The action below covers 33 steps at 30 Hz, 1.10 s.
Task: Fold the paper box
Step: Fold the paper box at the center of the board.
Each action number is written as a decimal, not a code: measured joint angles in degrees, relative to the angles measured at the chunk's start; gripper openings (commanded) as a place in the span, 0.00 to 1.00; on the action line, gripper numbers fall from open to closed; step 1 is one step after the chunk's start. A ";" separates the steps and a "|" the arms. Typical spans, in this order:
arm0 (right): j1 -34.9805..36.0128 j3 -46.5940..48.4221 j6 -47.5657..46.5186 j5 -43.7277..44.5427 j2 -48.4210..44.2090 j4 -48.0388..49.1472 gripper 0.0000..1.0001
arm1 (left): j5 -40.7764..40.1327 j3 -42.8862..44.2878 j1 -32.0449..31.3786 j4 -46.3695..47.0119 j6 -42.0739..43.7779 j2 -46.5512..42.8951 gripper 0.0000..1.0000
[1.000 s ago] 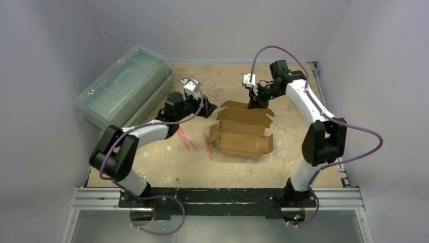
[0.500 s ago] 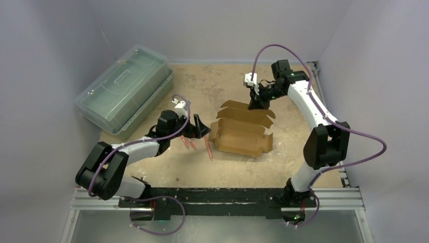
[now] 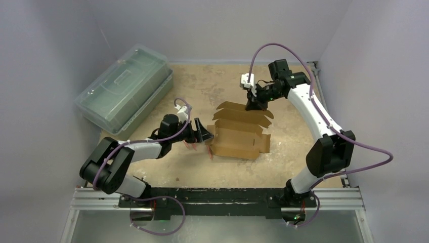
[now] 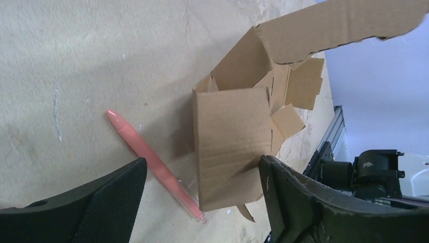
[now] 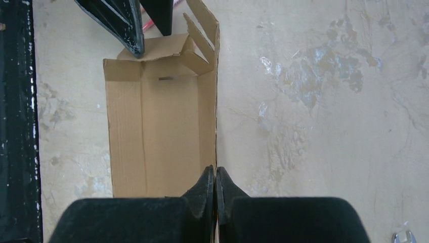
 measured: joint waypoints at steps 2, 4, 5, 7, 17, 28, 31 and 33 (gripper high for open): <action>0.59 0.00 0.83 1.01 -0.55 0.20 0.00 | 0.44 0.02 -0.17 0.15 -0.61 0.98 0.79; 0.90 -0.04 1.73 1.99 -1.16 0.72 0.00 | 0.90 0.02 -0.37 0.17 -1.18 1.33 0.79; 0.98 -0.09 2.27 2.71 -1.51 1.11 0.00 | 1.03 0.04 -0.37 0.22 -1.42 1.33 0.80; 1.05 -0.22 3.45 3.72 -2.12 1.95 0.00 | 1.20 0.13 -0.42 0.20 -1.60 1.25 0.81; 1.53 -3.72 6.64 6.97 -5.88 5.90 0.00 | 1.27 -3.23 -0.42 -0.31 -3.56 -6.32 0.83; 1.88 -5.92 12.35 10.56 -9.38 12.59 0.00 | -8.96 -9.97 -9.57 -3.96 -16.09 -14.73 0.62; 1.90 -6.10 13.40 10.58 -9.38 13.35 0.00 | -11.87 -10.27 -11.63 -2.56 -20.11 -13.90 0.62; 1.90 -6.43 14.08 10.56 -9.38 14.08 0.00 | -14.29 -11.45 -12.59 0.28 -23.17 -12.79 0.62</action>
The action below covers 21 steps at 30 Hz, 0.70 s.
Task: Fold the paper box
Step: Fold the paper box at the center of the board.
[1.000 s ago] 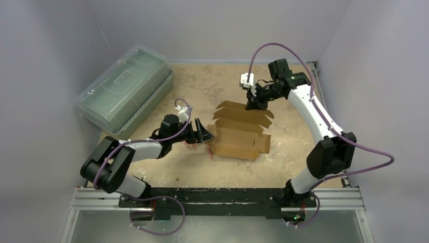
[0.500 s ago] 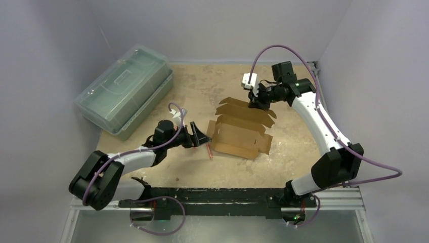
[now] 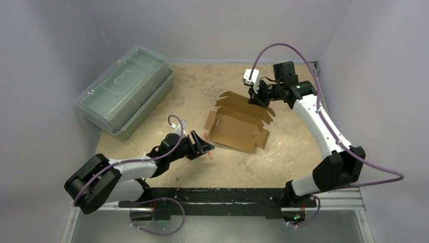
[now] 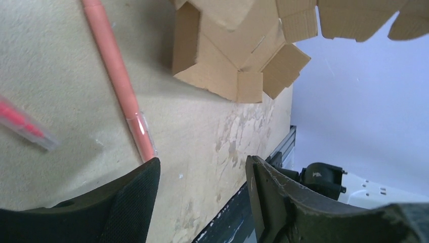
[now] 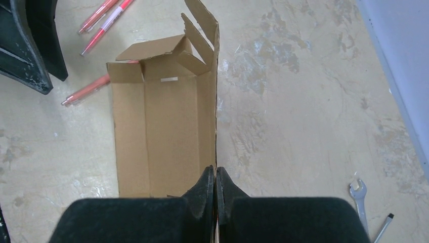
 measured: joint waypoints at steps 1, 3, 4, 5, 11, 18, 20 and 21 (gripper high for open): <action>0.04 -0.24 0.20 0.00 0.00 0.28 0.00 | -1.01 -0.61 -0.46 1.40 -1.33 0.85 0.61; 0.04 -0.50 0.57 0.00 0.00 0.28 0.00 | -2.73 -1.38 -1.44 3.89 -3.54 2.91 0.61; 0.07 -0.50 0.76 -0.02 0.00 0.33 0.00 | -3.67 -1.51 -2.05 5.20 -4.52 4.22 0.61; 0.07 -0.50 0.90 -0.07 0.00 0.37 0.00 | -4.57 -1.49 -2.67 6.49 -5.40 5.46 0.60; 0.11 -0.50 1.18 -0.57 -0.02 0.20 0.00 | -8.68 1.40 -5.49 11.69 -9.18 13.40 0.57; 0.24 -0.50 1.01 -0.72 -0.02 -0.68 0.00 | -10.08 7.45 -5.95 16.57 -10.99 22.43 0.38; 0.37 -0.50 0.76 -0.90 -0.02 -1.09 0.00 | -10.25 8.70 -5.95 17.49 -11.30 24.06 0.35; 0.44 -0.50 0.66 -0.98 -0.02 -1.36 0.00 | -10.32 9.25 -5.95 17.84 -11.39 24.76 0.32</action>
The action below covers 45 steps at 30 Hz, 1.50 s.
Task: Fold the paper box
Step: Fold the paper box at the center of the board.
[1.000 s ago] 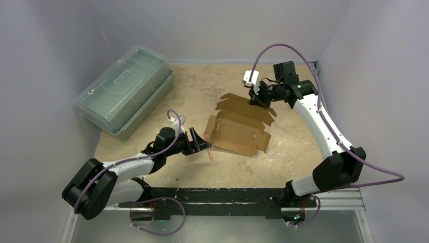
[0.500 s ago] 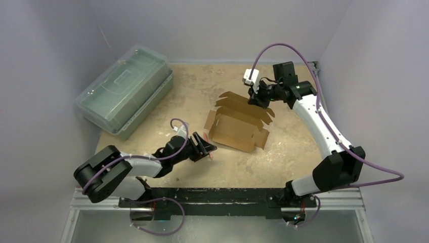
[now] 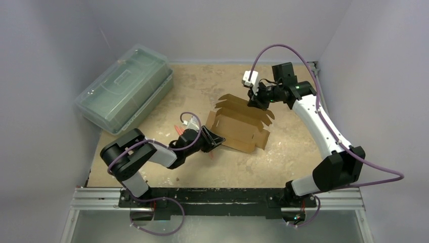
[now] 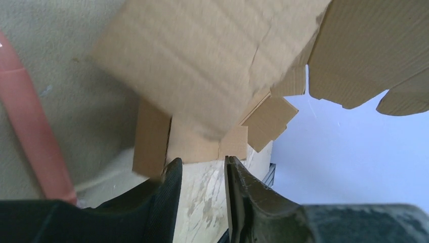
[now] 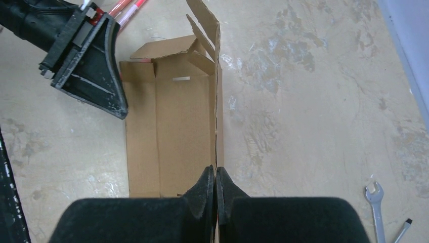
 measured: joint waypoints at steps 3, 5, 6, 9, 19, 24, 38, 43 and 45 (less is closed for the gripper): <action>0.26 0.00 -0.63 -0.55 0.00 -0.94 0.00 | -0.15 1.16 0.00 0.26 0.07 1.25 0.28; 0.44 0.00 -1.31 -0.98 0.00 -1.95 0.00 | -0.28 1.86 0.00 0.07 0.20 1.42 0.27; 0.57 0.00 -1.77 -1.14 0.00 -2.49 0.00 | -0.52 2.36 0.00 -0.22 0.26 1.42 0.27; 0.74 0.00 -2.43 -0.96 0.00 -3.34 0.00 | -0.55 3.32 0.00 -0.28 1.09 1.44 0.31; 0.79 0.00 -1.36 0.59 0.00 -2.47 0.00 | 0.42 3.65 -0.33 -12.00 3.19 -4.79 0.50; 0.79 0.00 -0.87 0.57 0.02 -2.32 0.00 | -0.09 1.92 -0.37 -12.24 3.02 -5.92 0.50; 1.05 0.00 -1.60 -0.44 0.02 -3.32 0.00 | 0.33 1.92 -0.59 -6.05 1.51 1.09 0.33; 1.16 0.02 -4.55 -2.25 0.02 -6.38 0.00 | -0.15 2.34 -0.61 -5.66 1.49 1.25 0.26; 1.22 0.09 -6.12 -2.86 0.02 -8.04 0.00 | -0.17 2.49 -0.61 -5.60 1.49 1.25 0.26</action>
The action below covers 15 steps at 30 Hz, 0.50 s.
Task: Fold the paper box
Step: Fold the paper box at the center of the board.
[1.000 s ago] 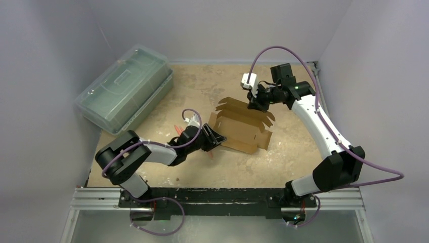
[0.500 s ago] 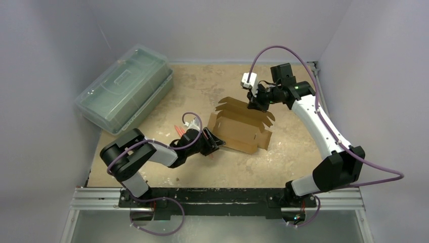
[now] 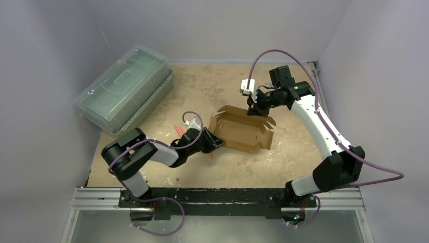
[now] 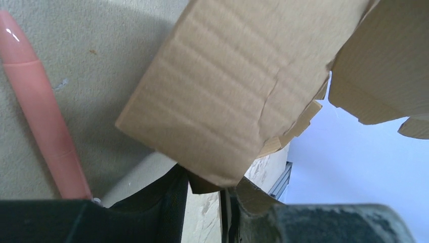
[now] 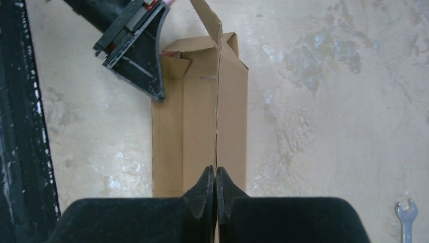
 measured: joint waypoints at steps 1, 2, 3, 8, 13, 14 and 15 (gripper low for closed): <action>0.04 0.02 -0.76 -0.31 0.00 -0.85 0.00 | -0.07 0.04 0.00 0.00 0.02 0.00 0.26; 0.13 0.02 -1.57 -0.72 0.00 -1.75 0.00 | -0.31 0.07 0.00 0.00 0.00 0.00 0.26; 0.22 0.07 -2.32 -1.18 0.00 -2.62 0.00 | -0.59 0.07 0.00 -0.02 0.02 0.00 0.26; 0.94 0.22 -4.68 -2.69 0.00 -5.73 0.00 | -1.38 0.24 0.04 -0.17 0.02 0.00 0.27; 1.90 0.22 -4.96 -2.71 0.00 -7.02 0.00 | -1.44 0.50 0.35 -0.13 0.00 0.00 0.30; 2.08 0.22 -4.55 -2.49 0.00 -6.84 0.00 | -1.44 0.50 0.44 -0.13 0.02 0.00 0.31; 2.10 0.22 -3.82 -2.16 0.00 -6.51 0.00 | -1.44 0.50 0.48 -0.13 0.02 -0.02 0.32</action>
